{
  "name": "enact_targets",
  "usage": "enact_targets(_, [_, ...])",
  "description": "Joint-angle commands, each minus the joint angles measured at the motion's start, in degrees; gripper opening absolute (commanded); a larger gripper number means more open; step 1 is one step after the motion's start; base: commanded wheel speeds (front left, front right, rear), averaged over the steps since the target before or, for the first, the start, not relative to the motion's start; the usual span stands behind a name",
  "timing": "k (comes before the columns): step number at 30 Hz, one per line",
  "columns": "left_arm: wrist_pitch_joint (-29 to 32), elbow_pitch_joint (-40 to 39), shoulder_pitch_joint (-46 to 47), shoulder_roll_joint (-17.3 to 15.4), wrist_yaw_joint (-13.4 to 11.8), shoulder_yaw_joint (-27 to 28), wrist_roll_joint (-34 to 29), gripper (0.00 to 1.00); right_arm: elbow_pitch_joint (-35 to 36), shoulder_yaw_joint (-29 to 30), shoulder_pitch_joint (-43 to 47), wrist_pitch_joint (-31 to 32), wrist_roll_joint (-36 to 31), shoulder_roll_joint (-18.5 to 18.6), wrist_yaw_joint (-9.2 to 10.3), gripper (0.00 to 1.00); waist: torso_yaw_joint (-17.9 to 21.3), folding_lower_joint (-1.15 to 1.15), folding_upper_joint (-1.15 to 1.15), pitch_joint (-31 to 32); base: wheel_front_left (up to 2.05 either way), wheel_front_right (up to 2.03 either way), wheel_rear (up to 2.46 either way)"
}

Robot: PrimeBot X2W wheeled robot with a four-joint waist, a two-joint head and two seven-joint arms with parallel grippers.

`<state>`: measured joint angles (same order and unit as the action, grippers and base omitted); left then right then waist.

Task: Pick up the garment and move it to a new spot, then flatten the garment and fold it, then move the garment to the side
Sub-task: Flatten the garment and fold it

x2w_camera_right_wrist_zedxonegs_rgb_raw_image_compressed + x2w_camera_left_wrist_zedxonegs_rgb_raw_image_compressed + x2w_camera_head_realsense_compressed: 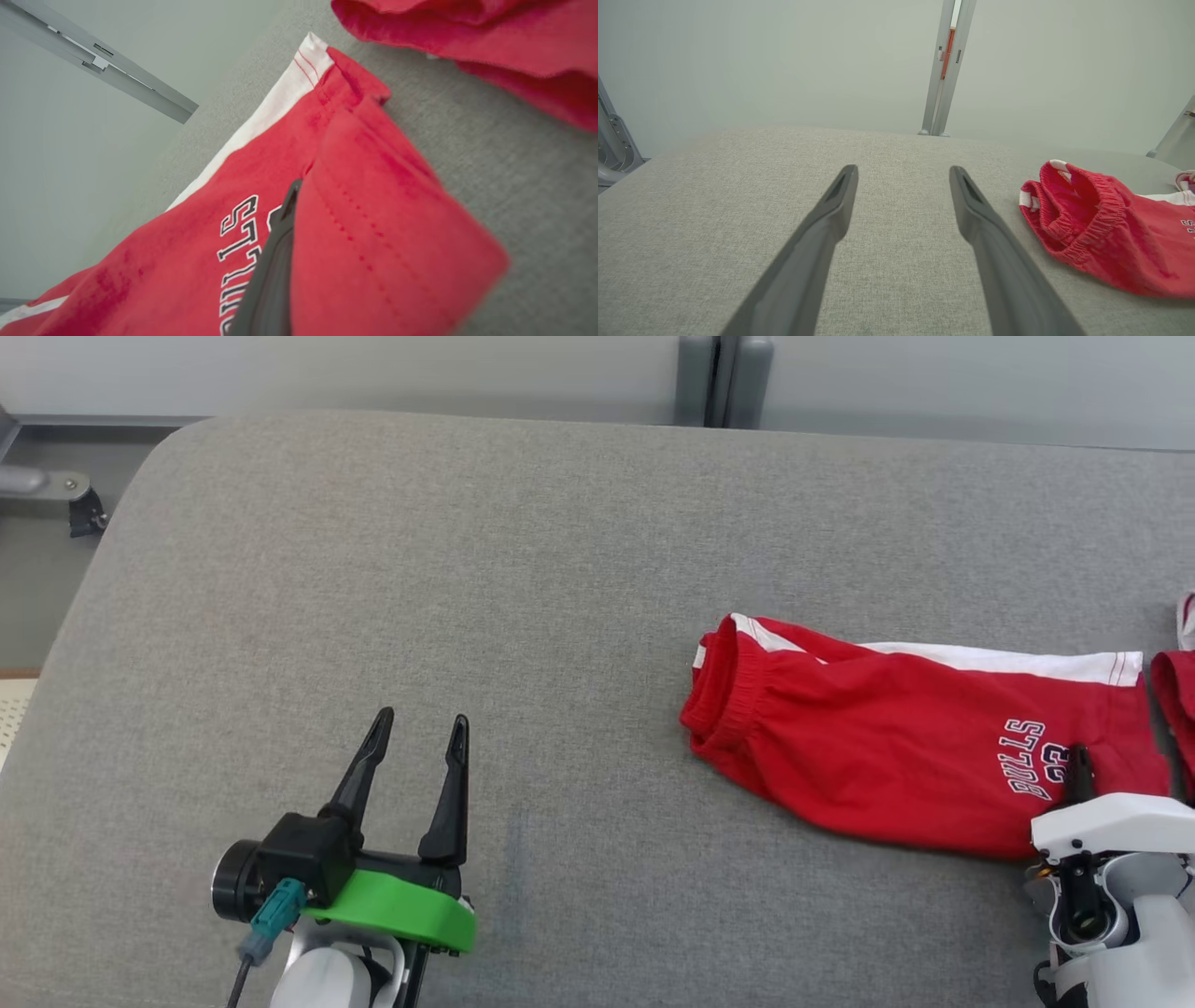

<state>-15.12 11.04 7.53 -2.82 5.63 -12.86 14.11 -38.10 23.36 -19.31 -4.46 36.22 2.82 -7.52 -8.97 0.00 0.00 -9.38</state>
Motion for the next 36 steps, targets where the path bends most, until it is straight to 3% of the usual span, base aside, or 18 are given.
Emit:
enact_targets(1, [0.0, 0.0, -0.7, -0.2, 0.4, 0.2, -0.1, 1.0, -0.3, -0.2, 0.8, -0.8, 0.7, 0.2, 0.09, 0.0, 1.5, 0.0, 0.0, 1.2, 0.0, 0.0, 0.0])
enact_targets(10, [0.0, 0.0, -0.9, -0.2, 0.7, -0.5, -0.4, 1.0, -2.2, -3.5, -1.4, -4.0, 0.4, 0.1, 0.07, 0.0, 1.2, 0.0, 0.0, 1.6, 0.0, 0.0, 0.0])
enact_targets(29, [0.0, 0.3, -2.7, -0.2, 0.9, -0.9, -0.6, 1.0, 7.4, -25.5, 0.5, -7.2, 3.8, 0.2, 0.06, 0.0, -3.9, 0.0, 0.0, 5.1, 0.0, 0.0, 0.0])
enact_targets(36, [0.0, 0.3, -3.4, -0.2, 0.7, -0.6, -0.1, 1.0, 10.8, -30.4, 2.0, -6.1, 4.6, 0.2, 0.05, 0.0, -5.7, 0.0, 0.0, 5.4, 0.0, 0.0, 0.0])
